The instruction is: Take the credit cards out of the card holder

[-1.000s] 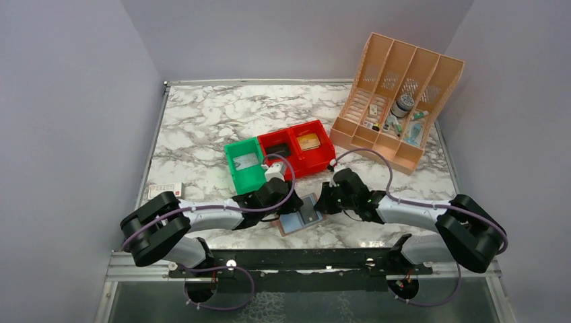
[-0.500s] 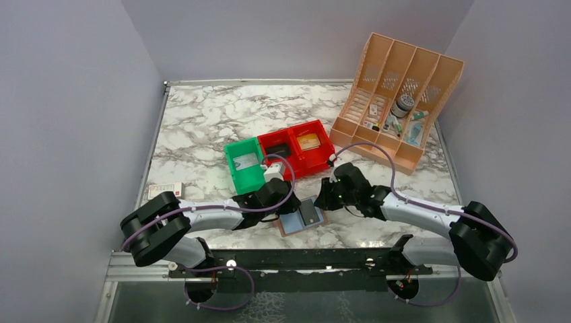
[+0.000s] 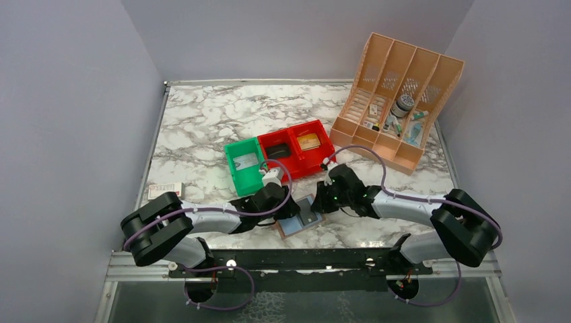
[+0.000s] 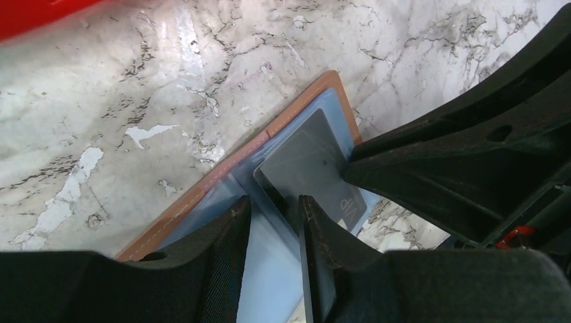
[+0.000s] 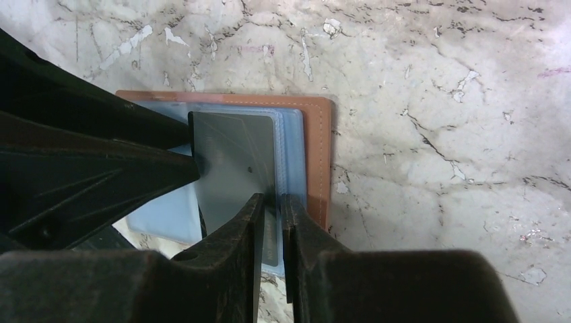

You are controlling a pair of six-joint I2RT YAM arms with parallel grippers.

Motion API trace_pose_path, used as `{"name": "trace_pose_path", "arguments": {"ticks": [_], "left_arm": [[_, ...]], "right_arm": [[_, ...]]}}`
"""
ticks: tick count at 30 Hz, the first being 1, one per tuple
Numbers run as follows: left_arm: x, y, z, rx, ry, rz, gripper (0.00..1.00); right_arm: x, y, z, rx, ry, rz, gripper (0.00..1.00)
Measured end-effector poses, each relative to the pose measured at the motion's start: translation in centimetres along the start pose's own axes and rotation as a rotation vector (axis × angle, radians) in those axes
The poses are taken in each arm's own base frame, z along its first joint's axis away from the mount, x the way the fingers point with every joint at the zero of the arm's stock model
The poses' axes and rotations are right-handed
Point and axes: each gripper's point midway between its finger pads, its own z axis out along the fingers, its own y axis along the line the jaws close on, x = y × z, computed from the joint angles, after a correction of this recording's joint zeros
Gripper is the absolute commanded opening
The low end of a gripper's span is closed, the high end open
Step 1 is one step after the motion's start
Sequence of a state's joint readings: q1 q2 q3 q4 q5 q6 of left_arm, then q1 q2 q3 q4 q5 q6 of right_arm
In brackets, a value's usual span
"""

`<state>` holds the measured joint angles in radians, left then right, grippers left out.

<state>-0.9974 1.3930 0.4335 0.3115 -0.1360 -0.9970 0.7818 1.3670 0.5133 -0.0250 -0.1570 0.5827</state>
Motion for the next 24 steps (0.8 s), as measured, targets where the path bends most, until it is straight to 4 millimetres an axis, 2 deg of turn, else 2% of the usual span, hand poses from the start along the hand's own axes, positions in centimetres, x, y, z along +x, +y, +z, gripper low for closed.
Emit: {"name": "trace_pose_path", "arguments": {"ticks": [11,17,24], "left_arm": [[1.1,-0.5,0.4,0.025,-0.003,-0.025,0.24],[1.2,-0.7,0.6,0.022,-0.043,-0.06,0.26],[1.9,-0.4,-0.7,0.051,-0.061,-0.132,0.3]], "right_arm": [[0.1,0.2,0.3,-0.041,-0.047,0.034,0.15],[0.1,0.2,0.3,-0.046,-0.053,0.039,0.15],[0.0,0.5,0.5,-0.063,-0.058,0.046,0.15]]}}
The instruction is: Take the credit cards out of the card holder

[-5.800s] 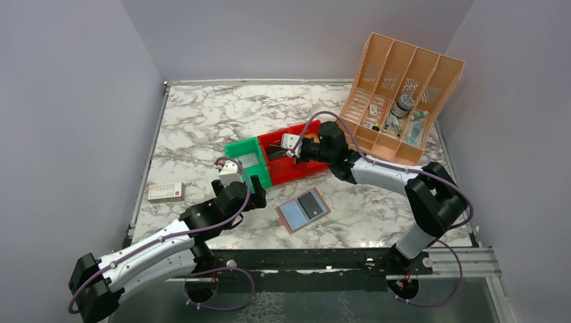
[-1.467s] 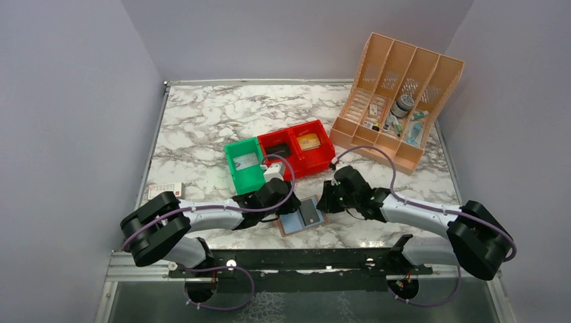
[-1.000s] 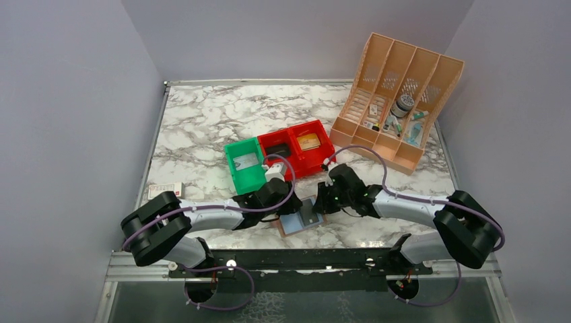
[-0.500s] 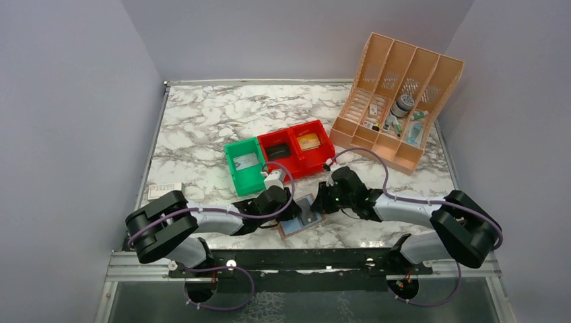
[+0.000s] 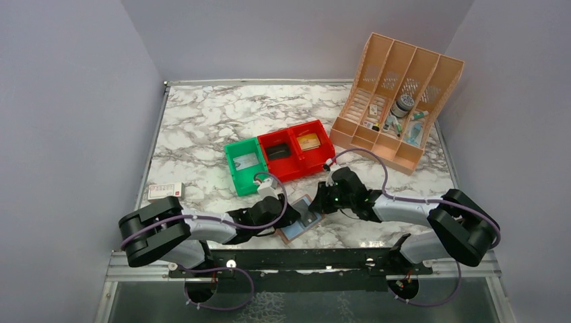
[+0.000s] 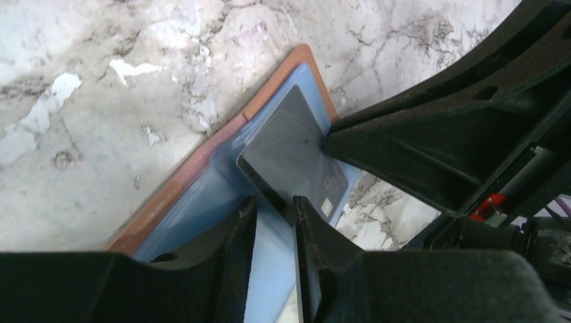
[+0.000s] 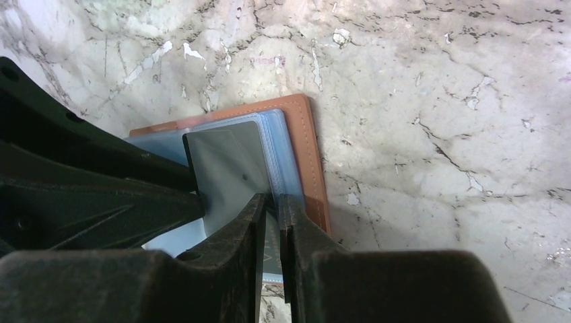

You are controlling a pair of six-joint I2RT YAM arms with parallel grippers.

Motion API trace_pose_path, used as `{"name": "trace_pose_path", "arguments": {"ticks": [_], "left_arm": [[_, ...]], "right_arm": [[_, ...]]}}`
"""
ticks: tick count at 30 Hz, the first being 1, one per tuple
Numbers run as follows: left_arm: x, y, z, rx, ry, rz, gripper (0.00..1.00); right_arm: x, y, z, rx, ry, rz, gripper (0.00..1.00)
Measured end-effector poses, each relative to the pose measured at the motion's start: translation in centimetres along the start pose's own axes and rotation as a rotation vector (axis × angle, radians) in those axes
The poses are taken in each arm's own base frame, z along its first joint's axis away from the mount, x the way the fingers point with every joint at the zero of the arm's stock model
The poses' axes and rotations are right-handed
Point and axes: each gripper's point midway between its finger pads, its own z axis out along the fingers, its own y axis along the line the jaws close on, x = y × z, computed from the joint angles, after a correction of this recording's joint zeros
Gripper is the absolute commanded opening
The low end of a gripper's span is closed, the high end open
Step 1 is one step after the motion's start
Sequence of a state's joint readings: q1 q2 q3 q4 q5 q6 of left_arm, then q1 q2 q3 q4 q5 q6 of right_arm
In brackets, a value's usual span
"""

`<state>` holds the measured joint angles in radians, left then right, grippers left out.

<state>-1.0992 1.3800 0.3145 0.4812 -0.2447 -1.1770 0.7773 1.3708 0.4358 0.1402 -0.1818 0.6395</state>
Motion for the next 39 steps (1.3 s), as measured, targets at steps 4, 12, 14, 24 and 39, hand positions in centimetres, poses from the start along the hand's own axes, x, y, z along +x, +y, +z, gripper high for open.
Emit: {"name": "trace_pose_path", "arguments": {"ticks": [4,12,14,24,39], "left_arm": [[0.4,0.2,-0.6,0.009,0.008,-0.017,0.32],[0.7,-0.2,-1.1,0.028,0.013,-0.025,0.25],[0.8,-0.2,-1.1,0.028,0.015,-0.029,0.22],[1.5,0.1,-0.9,0.014,0.03,-0.04,0.15],[1.5,-0.3,-0.4,0.029,0.005,-0.057,0.25]], "right_arm": [[0.0,0.1,0.1,-0.009,-0.001,0.003,0.15],[0.0,0.2,0.2,-0.012,-0.001,0.01,0.15],[0.0,0.2,0.2,-0.012,-0.001,0.01,0.15],[0.0,0.2,0.2,-0.012,-0.001,0.009,0.15],[0.1,0.3,0.2,-0.017,0.002,0.009,0.15]]}}
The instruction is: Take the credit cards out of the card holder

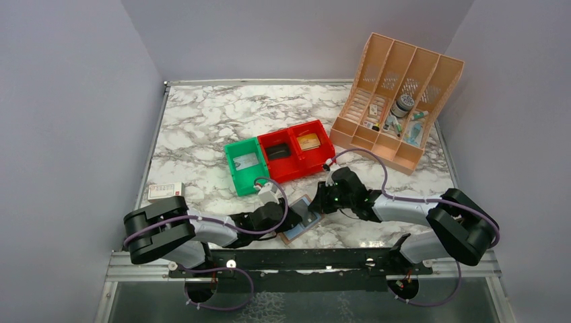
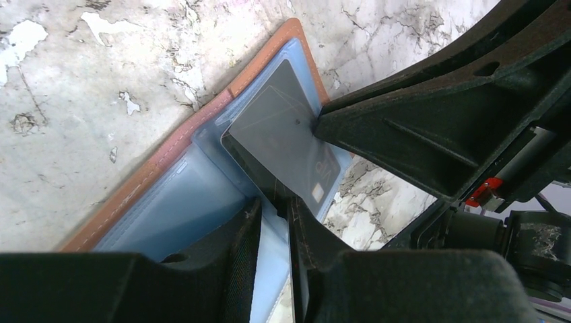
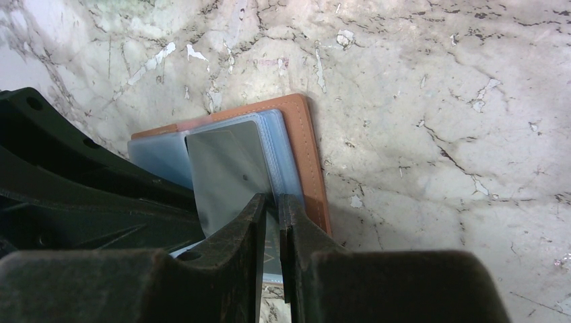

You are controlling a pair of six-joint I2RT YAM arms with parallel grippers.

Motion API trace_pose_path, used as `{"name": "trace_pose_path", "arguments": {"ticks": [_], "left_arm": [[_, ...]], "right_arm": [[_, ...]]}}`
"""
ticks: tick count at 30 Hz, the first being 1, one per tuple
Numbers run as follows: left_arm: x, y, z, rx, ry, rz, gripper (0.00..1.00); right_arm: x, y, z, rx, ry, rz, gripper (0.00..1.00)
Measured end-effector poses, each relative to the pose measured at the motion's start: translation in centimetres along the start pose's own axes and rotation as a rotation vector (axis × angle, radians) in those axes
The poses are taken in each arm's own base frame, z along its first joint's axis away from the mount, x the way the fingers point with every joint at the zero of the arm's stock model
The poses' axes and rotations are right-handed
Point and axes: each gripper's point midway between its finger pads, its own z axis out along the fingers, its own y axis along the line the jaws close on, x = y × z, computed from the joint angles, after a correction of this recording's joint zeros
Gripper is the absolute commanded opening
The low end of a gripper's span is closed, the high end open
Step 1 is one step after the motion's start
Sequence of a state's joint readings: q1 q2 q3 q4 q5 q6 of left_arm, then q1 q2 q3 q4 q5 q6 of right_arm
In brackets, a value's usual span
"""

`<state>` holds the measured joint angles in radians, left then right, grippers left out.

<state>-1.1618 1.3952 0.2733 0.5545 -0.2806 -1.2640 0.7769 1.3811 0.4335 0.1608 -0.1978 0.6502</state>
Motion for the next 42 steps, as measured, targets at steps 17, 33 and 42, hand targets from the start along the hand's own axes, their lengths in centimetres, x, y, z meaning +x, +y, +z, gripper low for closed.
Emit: {"name": "trace_pose_path", "arguments": {"ticks": [17,33,42], "left_arm": [[-0.5,-0.3,-0.1,0.026,-0.031,0.015,0.0],[-0.4,0.2,-0.8,0.039,-0.028,0.041,0.0],[-0.4,0.3,-1.6,0.035,-0.011,0.07,0.0]], "right_arm": [[0.1,0.1,0.0,-0.021,-0.003,0.003,0.15],[0.0,-0.1,0.0,-0.004,-0.013,0.019,0.15],[0.0,0.0,-0.3,0.026,0.035,-0.031,0.15]]}}
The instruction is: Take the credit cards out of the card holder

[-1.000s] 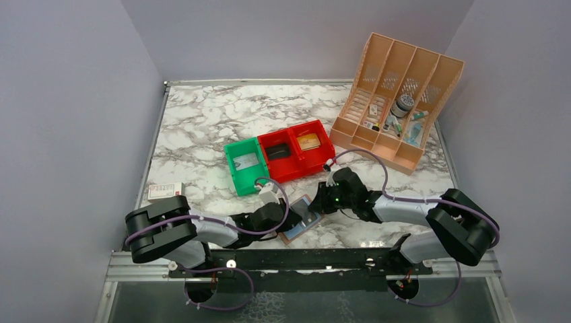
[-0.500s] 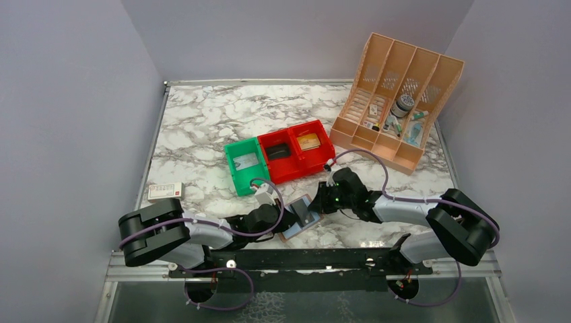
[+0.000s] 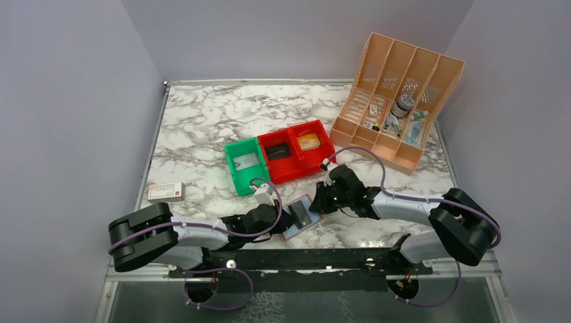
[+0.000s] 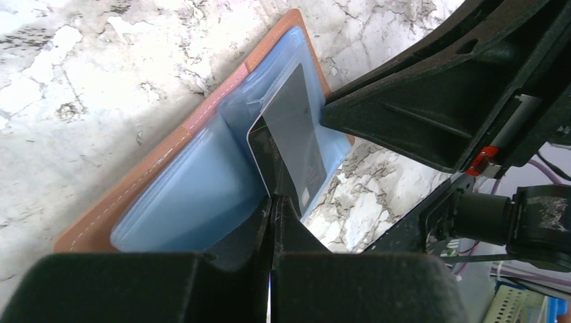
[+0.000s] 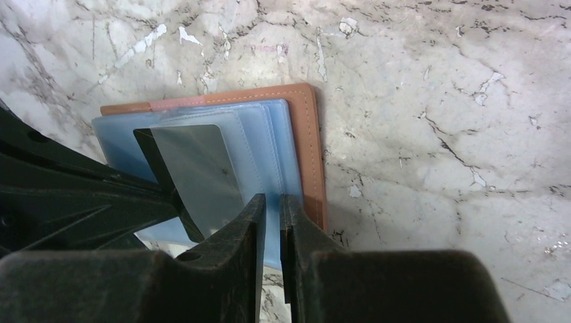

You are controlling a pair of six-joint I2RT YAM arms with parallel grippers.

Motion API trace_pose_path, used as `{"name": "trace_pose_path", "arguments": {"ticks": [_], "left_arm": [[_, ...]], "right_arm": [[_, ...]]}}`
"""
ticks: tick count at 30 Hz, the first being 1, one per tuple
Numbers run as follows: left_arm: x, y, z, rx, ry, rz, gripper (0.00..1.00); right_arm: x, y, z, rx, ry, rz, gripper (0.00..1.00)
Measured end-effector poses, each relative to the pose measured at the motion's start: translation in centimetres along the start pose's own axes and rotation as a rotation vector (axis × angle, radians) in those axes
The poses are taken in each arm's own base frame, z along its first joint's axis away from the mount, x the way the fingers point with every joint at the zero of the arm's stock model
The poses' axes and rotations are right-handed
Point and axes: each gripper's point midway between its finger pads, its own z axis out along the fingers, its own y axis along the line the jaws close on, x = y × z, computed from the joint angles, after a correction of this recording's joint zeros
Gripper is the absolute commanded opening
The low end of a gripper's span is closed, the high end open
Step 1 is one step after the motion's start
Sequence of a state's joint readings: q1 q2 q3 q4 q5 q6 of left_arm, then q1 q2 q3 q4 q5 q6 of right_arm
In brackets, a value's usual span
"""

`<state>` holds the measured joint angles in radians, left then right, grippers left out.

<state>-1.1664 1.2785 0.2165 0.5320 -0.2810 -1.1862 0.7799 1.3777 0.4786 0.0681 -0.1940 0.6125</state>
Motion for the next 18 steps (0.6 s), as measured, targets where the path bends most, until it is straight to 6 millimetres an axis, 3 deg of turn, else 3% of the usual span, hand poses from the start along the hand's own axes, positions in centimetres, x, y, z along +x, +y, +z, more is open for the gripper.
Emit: {"name": "trace_pose_path", "arguments": {"ticks": [8,14,18], "left_arm": [[0.1,0.7,-0.6,-0.051,0.024,0.046,0.0],[0.0,0.7,-0.8,-0.075,0.036,0.072,0.0],[-0.1,0.6,-0.8,-0.072,0.034,0.073,0.0]], "right_arm": [[0.1,0.0,-1.3,0.023,0.032,-0.038,0.18],[-1.1,2.2,-1.9,-0.076,0.011,-0.088,0.23],[-1.3,3.5,-1.0,-0.143,0.039,-0.102,0.25]]}}
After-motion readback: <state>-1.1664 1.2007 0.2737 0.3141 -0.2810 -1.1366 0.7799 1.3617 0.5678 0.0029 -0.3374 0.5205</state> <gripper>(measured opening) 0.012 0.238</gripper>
